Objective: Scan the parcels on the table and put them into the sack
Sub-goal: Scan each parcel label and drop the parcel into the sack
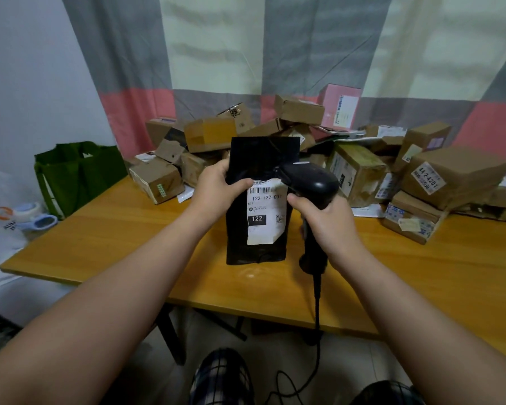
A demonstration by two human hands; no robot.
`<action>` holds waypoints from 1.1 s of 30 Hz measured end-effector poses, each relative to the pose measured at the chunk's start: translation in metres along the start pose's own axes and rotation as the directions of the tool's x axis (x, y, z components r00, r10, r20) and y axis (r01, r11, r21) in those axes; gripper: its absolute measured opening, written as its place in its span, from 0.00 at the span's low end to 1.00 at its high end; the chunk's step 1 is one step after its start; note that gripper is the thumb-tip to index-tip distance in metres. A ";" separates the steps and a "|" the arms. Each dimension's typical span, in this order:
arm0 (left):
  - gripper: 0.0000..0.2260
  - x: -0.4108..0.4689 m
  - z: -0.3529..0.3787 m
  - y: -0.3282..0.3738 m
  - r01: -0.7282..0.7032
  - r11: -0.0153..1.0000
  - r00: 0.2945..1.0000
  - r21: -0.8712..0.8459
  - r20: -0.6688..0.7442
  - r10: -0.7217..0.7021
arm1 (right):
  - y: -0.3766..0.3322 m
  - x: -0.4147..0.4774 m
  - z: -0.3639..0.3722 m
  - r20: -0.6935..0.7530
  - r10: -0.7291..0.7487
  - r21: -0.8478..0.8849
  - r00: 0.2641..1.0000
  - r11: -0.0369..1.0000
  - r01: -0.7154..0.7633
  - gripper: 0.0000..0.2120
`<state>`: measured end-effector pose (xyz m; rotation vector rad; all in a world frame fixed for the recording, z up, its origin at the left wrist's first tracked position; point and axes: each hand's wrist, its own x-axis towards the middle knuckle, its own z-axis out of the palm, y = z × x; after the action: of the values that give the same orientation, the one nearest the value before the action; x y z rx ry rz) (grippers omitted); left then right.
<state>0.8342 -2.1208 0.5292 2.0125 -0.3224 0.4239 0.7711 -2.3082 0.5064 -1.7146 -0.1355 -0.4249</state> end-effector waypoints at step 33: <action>0.09 -0.118 -0.109 -0.015 -0.108 0.938 0.904 0.330 -0.359 0.230 | -0.005 -0.076 0.081 0.359 -0.037 0.017 0.933 0.999 0.033 0.10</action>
<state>0.7166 -2.0119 0.5135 2.1396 -0.1890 1.0289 0.7157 -2.2178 0.4736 -1.7676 -0.4344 -0.1308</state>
